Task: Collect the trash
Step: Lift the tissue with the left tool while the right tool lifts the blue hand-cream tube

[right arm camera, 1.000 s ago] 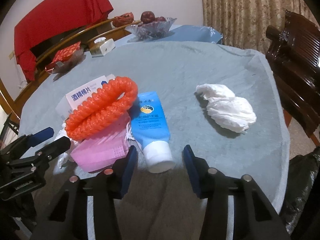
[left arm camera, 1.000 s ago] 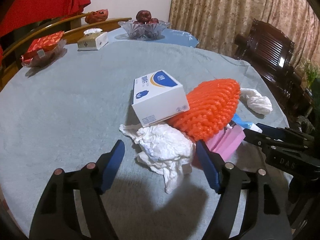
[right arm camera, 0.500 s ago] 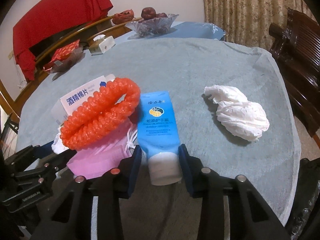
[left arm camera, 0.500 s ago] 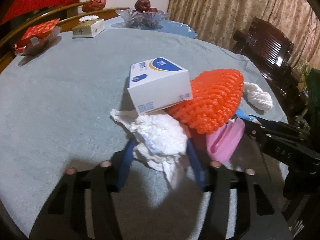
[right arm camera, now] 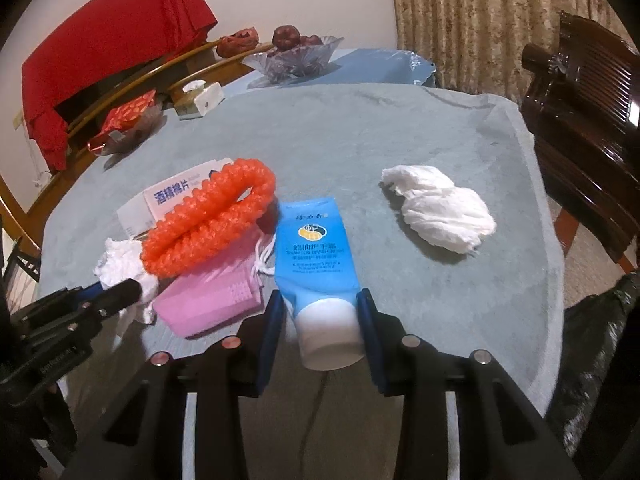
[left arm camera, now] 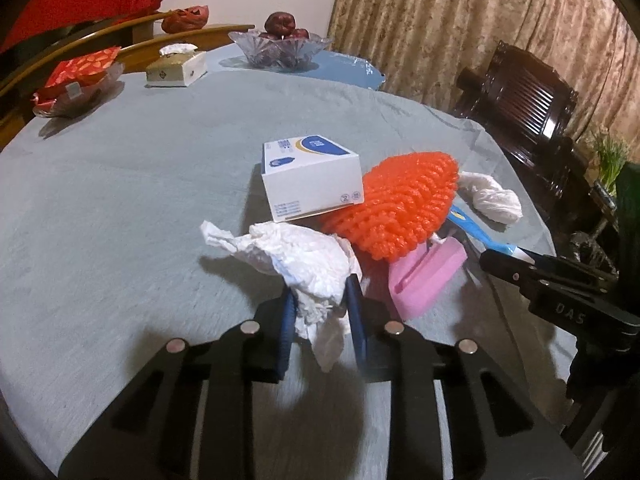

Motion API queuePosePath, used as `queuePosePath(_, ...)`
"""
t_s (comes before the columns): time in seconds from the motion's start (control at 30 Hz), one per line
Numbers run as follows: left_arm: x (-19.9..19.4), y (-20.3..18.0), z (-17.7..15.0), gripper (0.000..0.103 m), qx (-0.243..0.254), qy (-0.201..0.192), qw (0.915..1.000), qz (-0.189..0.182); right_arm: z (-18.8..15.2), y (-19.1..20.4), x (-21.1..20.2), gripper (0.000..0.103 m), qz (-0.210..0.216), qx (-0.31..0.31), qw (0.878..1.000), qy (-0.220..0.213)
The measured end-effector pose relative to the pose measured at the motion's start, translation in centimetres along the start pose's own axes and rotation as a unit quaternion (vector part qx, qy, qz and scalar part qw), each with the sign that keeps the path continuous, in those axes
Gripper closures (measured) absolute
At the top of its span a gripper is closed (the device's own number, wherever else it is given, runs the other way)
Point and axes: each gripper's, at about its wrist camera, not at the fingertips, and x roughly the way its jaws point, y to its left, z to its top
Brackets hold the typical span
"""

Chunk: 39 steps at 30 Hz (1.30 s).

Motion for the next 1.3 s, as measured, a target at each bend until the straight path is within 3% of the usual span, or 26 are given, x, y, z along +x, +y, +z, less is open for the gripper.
queuePosePath(0.37, -0.8, -0.5, -2.2, 0.079, 0.009, 0.014, 0.9998, -0.003, -2.0, 0.0, -0.2, 0.064, -0.001, 0.005, 1.000, 0.017)
queuePosePath(0.43, -0.6, -0.5, -2.2, 0.076, 0.008, 0.017, 0.9998, -0.005, -1.7, 0.1, 0.0, 0.058, 0.002, 0.004, 1.000, 0.015)
queuePosePath(0.5, -0.6, -0.3, -2.1, 0.066, 0.004, 0.014, 0.9999, -0.002, -1.4, 0.3, 0.0, 0.049, 0.001, 0.002, 1.000, 0.010)
queuePosePath(0.67, -0.8, -0.4, -1.9, 0.043, 0.002, 0.004, 1.0000, 0.006, -1.3, 0.3, 0.6, 0.049, -0.003, 0.006, 1.000, 0.015)
queuePosePath(0.77, -0.6, -0.1, -1.6, 0.038, -0.006, 0.002, 0.9999, 0.011, -1.5, 0.3, 0.8, 0.049, -0.003, 0.009, 1.000, 0.015)
queuePosePath(0.87, 0.0, 0.1, -1.2, 0.032, -0.012, 0.004, 0.9999, 0.011, -1.5, 0.2, 0.8, 0.057, -0.006, 0.010, 1.000, 0.015)
queuePosePath(0.97, 0.7, 0.1, -1.0, 0.034, -0.012, 0.009, 0.9998, 0.012, -1.5, 0.2, 0.8, 0.057, -0.006, 0.011, 1.000, 0.015)
queuePosePath(1.03, 1.1, 0.3, -1.0, 0.049, -0.018, 0.017, 0.9997, 0.004, -1.5, 0.1, 0.8, 0.058, -0.007, 0.010, 1.000, 0.015)
queuePosePath(1.07, 1.4, 0.4, -1.0, 0.064, -0.022, 0.023, 0.9995, 0.000, -1.5, 0.1, 0.8, 0.058, -0.007, 0.010, 1.000, 0.015)
queuePosePath(1.17, 1.3, 0.5, -0.9, 0.076, -0.021, 0.024, 0.9994, -0.009, -1.5, 0.1, 0.5, 0.058, -0.006, 0.012, 1.000, 0.014)
queuePosePath(1.3, 0.6, 0.0, -0.9, 0.079, -0.009, 0.017, 0.9998, -0.005, -1.5, 0.2, -0.3, 0.058, -0.007, 0.012, 1.000, 0.006)
